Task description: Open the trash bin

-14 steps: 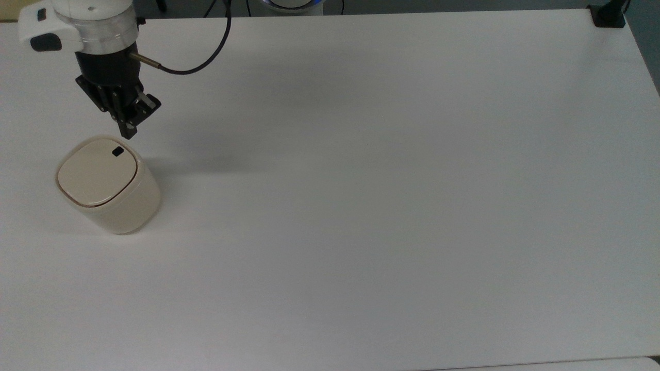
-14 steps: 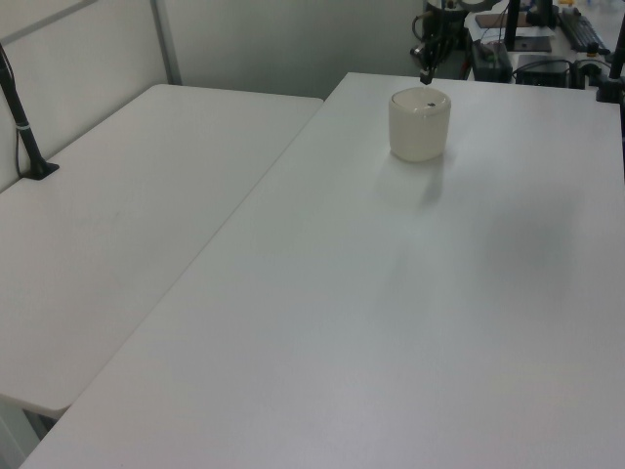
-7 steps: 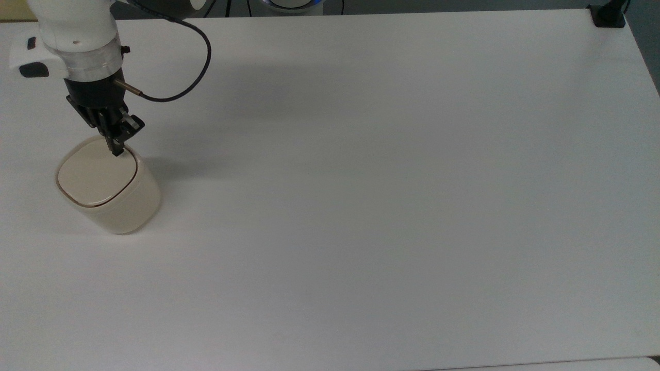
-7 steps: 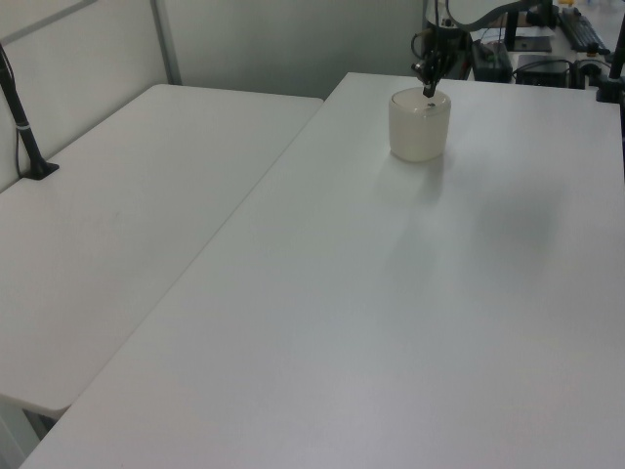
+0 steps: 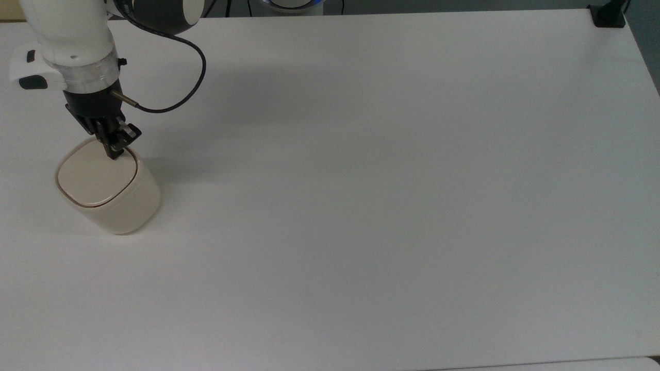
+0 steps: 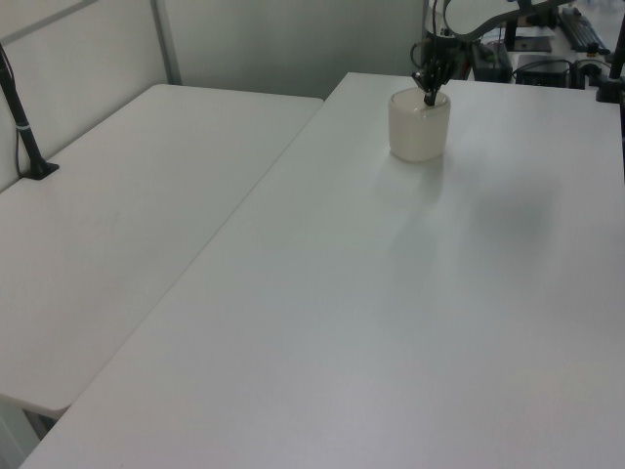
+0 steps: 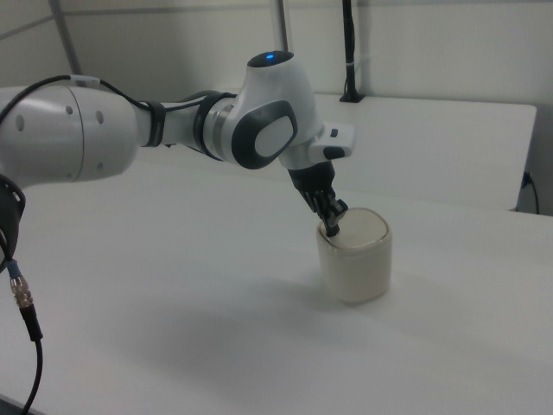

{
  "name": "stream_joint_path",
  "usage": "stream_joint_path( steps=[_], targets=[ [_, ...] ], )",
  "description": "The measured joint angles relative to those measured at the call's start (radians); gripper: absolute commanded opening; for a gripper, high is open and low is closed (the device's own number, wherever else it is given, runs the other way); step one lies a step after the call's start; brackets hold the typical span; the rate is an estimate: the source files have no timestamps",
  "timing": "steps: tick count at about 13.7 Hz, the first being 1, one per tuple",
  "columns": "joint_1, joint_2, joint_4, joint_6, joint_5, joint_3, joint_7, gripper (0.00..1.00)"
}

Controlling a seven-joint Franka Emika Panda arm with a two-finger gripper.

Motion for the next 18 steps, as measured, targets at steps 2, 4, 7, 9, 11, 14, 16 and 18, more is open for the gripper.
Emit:
stream_joint_path(
  steps=[2,4,7,9,11,14,16,18],
  targets=[
    [0.001,-0.002,0.004,0.000,0.000,0.000,0.000,0.00],
    [0.010,-0.024,0.015,-0.005,0.000,0.004,0.000,0.00],
    [0.081,-0.096,0.041,-0.115,0.000,0.016,0.000,0.01],
    [0.179,-0.160,0.048,-0.225,0.000,0.018,-0.004,0.02],
    [0.257,-0.201,0.048,-0.340,0.000,0.019,-0.063,0.03],
    [0.314,-0.232,0.048,-0.441,0.000,0.019,-0.123,0.05],
    [0.339,-0.253,0.049,-0.488,0.000,0.019,-0.151,0.16],
    [0.347,-0.270,0.048,-0.506,0.000,0.019,-0.158,0.35]
  ],
)
